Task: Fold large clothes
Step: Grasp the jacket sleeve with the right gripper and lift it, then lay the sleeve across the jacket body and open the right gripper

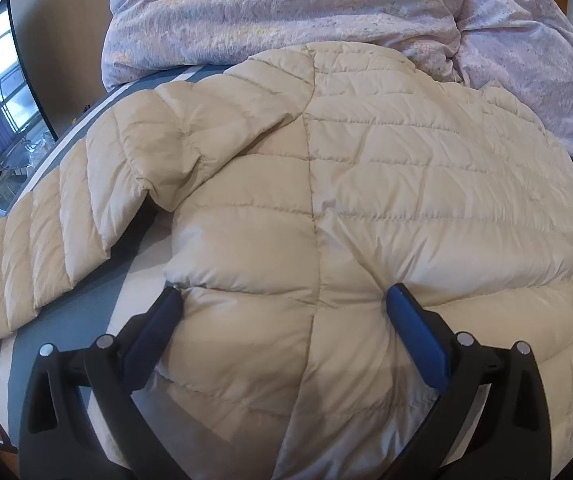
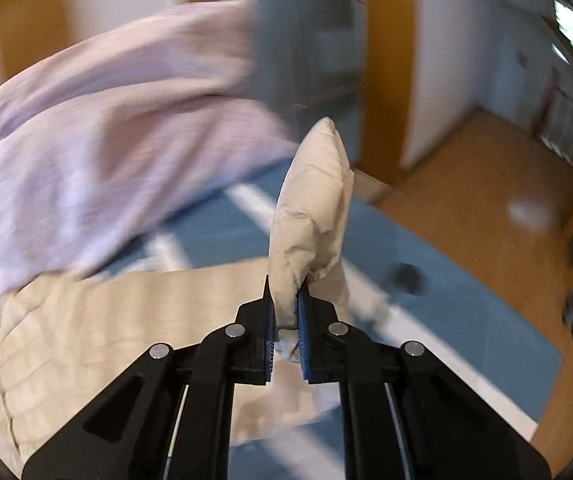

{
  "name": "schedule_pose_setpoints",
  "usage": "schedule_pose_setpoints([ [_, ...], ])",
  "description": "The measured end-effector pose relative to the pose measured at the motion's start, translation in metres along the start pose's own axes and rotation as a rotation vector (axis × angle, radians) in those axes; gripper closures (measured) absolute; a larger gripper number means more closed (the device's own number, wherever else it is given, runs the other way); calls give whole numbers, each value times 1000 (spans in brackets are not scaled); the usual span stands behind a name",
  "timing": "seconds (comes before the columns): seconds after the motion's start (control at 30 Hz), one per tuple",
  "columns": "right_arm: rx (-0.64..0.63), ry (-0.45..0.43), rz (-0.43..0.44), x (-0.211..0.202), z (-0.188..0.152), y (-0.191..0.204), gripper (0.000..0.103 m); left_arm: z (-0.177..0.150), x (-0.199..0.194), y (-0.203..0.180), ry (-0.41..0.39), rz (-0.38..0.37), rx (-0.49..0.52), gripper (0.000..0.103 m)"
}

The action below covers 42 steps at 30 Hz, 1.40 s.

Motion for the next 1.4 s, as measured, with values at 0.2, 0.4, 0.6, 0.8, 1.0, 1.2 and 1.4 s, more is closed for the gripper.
schedule_pose_setpoints([
  [0.2, -207, 19, 179, -30, -33, 131, 93, 0, 0, 1, -1, -1, -1, 2],
  [0.4, -377, 85, 319, -55, -93, 234, 93, 1, 0, 1, 0, -8, -6, 2],
  [0.6, -475, 116, 413, -82, -141, 296, 93, 0, 0, 2, -1, -11, -8, 2],
  [0.8, -504, 143, 436, -89, -160, 313, 93, 0, 1, 2, -2, -10, -9, 2],
  [1.0, -530, 176, 515, -103, -174, 328, 93, 0, 1, 2, -2, -11, -9, 2],
  [1.2, -559, 195, 556, -116, -189, 342, 93, 0, 1, 2, -3, -10, -9, 2],
  [1.4, -571, 225, 558, -115, -201, 345, 92, 0, 1, 2, -3, -10, -9, 2],
])
Point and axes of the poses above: each gripper's, at about its wrist camera, not at the fingertips, and x roughly the way its jaws point, y to its left, z to its top, the point moved 4 cm from there along x, roughly the way its jaws point, and after that the axes turned 8 degrees about -z, right-handed, at the moved point
